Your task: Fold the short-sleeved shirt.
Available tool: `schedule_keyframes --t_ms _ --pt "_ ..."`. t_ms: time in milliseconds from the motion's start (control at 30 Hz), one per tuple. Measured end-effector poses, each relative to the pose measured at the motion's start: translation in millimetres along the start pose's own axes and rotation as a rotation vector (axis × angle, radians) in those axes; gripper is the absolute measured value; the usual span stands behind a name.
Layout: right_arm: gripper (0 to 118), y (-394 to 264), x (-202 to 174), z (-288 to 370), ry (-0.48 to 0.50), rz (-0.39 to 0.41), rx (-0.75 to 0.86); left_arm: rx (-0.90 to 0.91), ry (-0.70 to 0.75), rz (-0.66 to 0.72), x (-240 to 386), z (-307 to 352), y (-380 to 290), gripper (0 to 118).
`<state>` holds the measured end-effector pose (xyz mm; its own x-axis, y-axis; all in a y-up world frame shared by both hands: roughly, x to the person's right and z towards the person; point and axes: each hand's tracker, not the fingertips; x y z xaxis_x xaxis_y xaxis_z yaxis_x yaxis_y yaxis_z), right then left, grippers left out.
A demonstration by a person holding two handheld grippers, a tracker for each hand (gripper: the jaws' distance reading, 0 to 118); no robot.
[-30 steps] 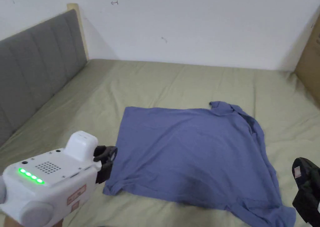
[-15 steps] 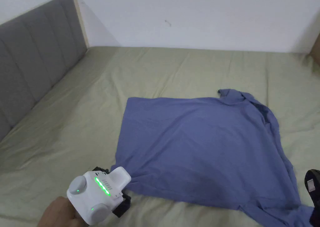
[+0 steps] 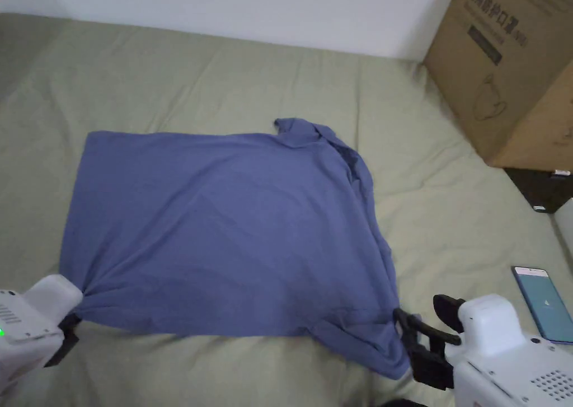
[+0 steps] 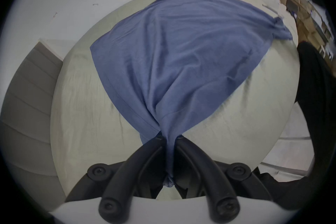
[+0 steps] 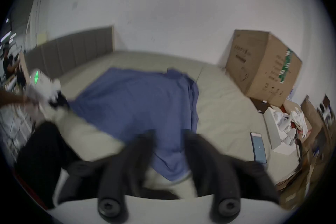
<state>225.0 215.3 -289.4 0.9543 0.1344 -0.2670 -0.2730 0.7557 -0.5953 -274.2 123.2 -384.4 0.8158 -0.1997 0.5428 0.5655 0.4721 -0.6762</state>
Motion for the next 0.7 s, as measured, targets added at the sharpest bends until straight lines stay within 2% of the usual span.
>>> schedule_keyframes --t_ms 33,100,200,267,333,467,500,533,567,600,633,700 --pt "92 -7.6 11.4 -16.1 -0.016 0.019 -0.066 0.006 0.001 -0.004 0.3 8.0 2.3 2" --pt "92 -24.2 29.9 -39.0 0.031 0.069 -0.153 0.038 -0.006 0.018 -1.2 19.7 4.1 2" --pt "92 -39.8 39.5 -69.9 -0.042 0.135 -0.277 0.076 -0.016 0.077 -8.5 35.2 13.2 2" --pt "92 -46.4 46.7 -84.0 0.055 0.087 -0.305 0.101 -0.041 0.125 -14.7 39.7 16.8 2" --pt "92 -51.7 53.5 -101.2 0.095 -0.013 -0.362 0.102 -0.034 0.127 -16.2 43.1 20.4 2" --pt "90 -51.1 51.8 -122.8 0.190 -0.055 -0.404 0.107 -0.037 0.143 -18.2 43.8 22.9 2" --pt "86 -50.0 50.1 -126.7 0.234 -0.068 -0.416 0.108 -0.034 0.139 -17.1 44.2 22.6 2" --pt "76 -49.1 47.3 -129.9 0.254 -0.077 -0.425 0.109 -0.030 0.131 -16.8 43.2 21.7 2" --pt "57 -48.9 45.0 -134.0 0.215 -0.061 -0.413 0.106 -0.029 0.131 -16.7 43.3 21.7 2" --pt "23 -49.2 40.6 -134.0 0.193 -0.047 -0.415 0.104 -0.033 0.135 -16.9 43.5 21.7 2" --pt "14 -48.9 39.1 -135.9 0.185 -0.045 -0.405 0.106 -0.037 0.142 -17.0 44.0 21.4 2" --pt "14 -44.8 41.6 -139.1 0.231 -0.093 -0.441 0.110 -0.038 0.154 -17.5 44.0 20.1 2"
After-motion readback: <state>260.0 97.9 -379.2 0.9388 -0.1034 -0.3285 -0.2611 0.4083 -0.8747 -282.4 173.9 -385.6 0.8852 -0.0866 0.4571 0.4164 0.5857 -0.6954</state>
